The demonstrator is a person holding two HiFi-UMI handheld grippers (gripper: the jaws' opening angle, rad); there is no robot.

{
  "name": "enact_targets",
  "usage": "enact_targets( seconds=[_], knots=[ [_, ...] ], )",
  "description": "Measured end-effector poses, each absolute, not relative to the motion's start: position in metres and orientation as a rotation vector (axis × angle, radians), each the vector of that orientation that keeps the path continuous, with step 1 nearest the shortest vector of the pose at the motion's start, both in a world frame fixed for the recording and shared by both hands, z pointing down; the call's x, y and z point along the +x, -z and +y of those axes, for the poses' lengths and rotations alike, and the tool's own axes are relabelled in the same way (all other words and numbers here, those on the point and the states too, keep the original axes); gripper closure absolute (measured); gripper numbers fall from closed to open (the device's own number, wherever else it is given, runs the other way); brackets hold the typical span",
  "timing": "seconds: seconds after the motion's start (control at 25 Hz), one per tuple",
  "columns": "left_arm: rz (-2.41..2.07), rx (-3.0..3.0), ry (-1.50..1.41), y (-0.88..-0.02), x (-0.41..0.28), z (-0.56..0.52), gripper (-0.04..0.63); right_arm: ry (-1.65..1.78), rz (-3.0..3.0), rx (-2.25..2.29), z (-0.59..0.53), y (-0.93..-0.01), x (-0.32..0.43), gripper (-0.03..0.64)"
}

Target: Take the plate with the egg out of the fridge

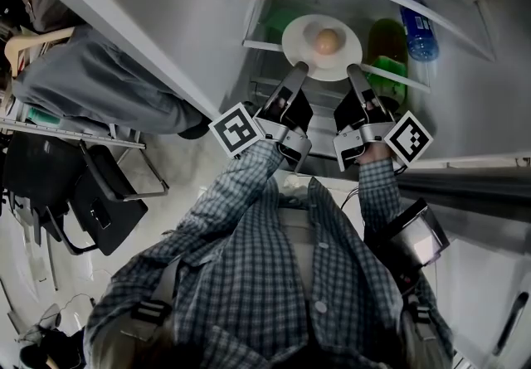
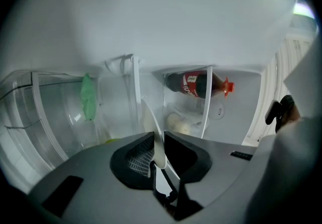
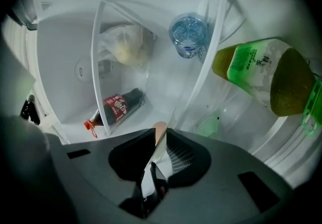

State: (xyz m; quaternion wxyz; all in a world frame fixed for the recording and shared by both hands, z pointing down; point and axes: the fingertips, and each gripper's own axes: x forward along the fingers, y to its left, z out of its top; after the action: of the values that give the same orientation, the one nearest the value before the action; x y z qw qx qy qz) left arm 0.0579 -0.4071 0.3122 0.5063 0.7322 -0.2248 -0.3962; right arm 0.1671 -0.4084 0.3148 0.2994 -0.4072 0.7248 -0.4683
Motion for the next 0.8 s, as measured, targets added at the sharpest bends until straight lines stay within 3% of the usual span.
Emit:
enact_targets(
  seconds=[0.8],
  knots=[
    [-0.521,1.779,0.950,-0.311,0.049,-0.390,0.534,1.129,2.014,-1.174,-0.387,-0.308,0.158,0.543]
  ],
)
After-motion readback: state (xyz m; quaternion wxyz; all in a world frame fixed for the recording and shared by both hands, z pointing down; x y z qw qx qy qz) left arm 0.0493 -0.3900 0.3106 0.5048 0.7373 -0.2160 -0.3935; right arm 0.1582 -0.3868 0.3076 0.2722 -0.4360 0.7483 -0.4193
